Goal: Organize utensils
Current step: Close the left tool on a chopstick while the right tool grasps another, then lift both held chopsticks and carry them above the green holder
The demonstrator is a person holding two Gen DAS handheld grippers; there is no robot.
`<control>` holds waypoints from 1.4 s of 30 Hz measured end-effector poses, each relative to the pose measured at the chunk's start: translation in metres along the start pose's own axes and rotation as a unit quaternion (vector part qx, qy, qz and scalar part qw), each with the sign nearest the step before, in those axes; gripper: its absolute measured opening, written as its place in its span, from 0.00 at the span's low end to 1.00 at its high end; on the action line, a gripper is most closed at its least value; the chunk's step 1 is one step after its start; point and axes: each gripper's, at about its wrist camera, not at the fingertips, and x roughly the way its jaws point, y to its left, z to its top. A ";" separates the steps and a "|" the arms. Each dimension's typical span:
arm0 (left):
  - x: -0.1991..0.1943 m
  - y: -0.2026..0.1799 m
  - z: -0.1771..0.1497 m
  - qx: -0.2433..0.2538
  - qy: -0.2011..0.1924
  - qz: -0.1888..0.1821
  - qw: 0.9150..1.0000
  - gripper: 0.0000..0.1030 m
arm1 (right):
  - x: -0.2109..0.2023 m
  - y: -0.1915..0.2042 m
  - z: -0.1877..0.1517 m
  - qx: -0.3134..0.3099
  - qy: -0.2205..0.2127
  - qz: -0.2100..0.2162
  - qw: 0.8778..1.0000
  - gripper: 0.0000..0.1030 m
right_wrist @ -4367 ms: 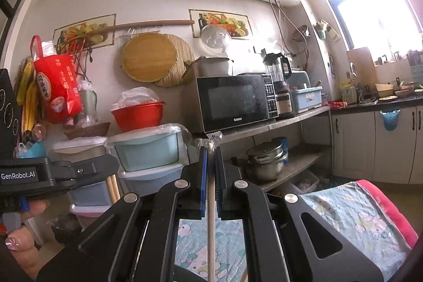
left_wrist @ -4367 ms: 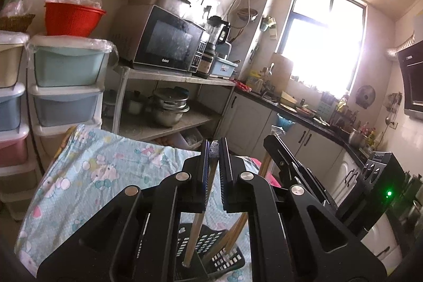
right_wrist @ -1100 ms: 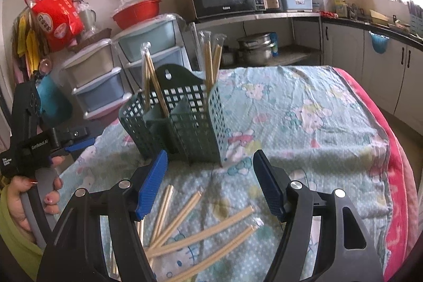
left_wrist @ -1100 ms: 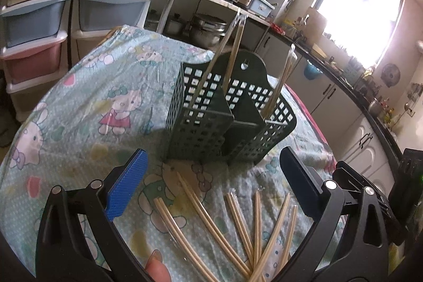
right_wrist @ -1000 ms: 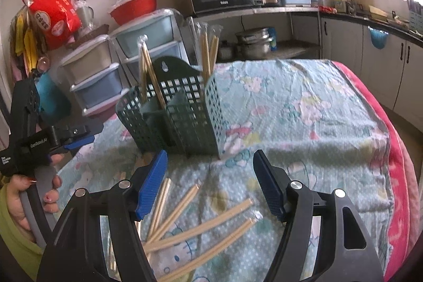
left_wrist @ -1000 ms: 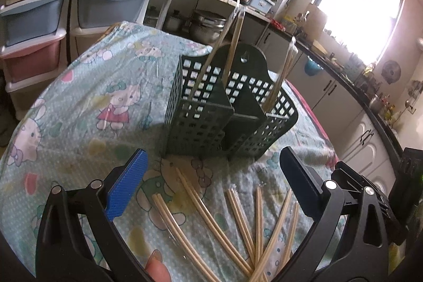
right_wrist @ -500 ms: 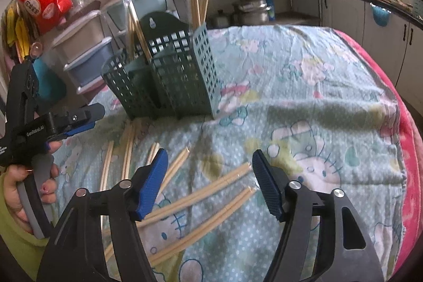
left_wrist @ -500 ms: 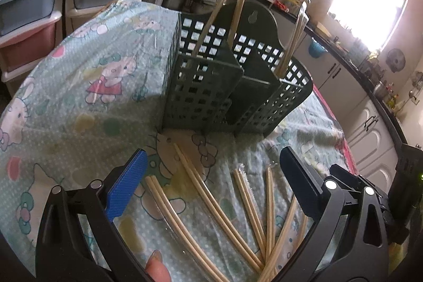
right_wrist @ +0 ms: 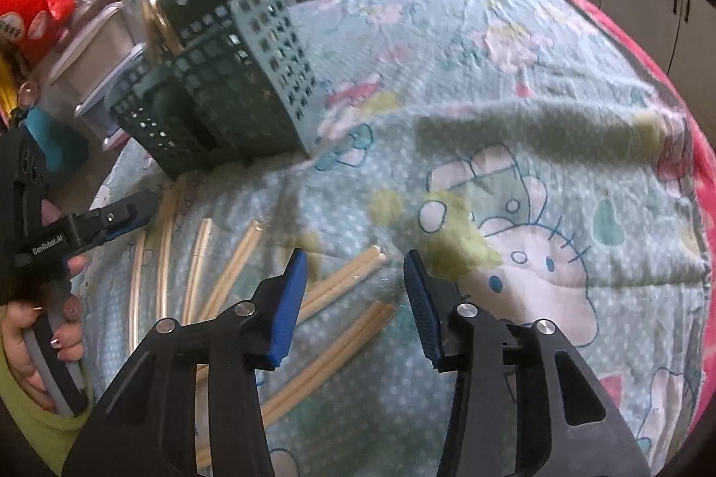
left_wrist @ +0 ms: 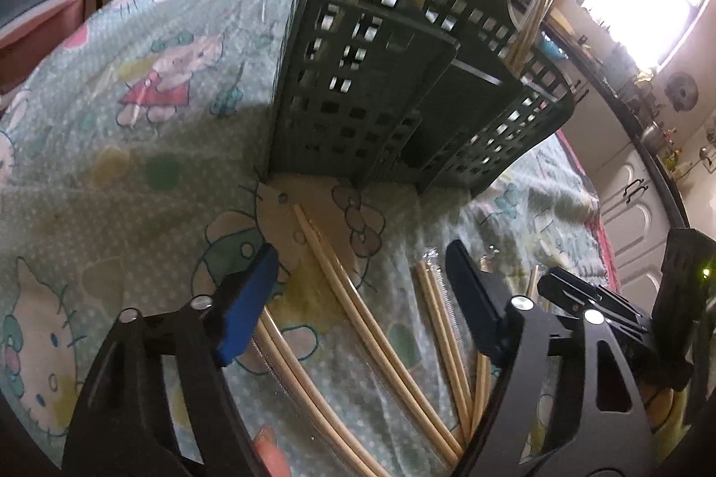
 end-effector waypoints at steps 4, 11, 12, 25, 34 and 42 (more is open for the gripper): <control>0.010 0.004 0.002 -0.010 0.018 0.008 1.000 0.60 | 0.008 -0.005 0.003 0.008 0.013 0.006 1.000 0.39; 0.023 0.004 0.014 -0.016 0.026 0.028 0.999 0.52 | 0.015 -0.003 0.011 0.003 0.019 -0.003 1.000 0.34; 0.025 0.004 0.016 -0.016 0.027 0.031 0.999 0.50 | 0.016 -0.004 0.011 0.002 0.019 -0.004 1.000 0.32; 0.030 0.010 0.025 -0.009 0.004 0.067 0.998 0.06 | 0.010 -0.005 0.012 0.009 -0.003 0.016 1.000 0.05; -0.016 -0.001 0.026 0.007 -0.046 0.020 0.999 0.05 | -0.019 0.011 0.023 -0.010 -0.053 0.062 0.997 0.04; -0.051 -0.012 0.032 0.023 -0.083 0.002 0.996 0.04 | -0.039 0.038 0.035 -0.045 -0.082 0.082 0.992 0.04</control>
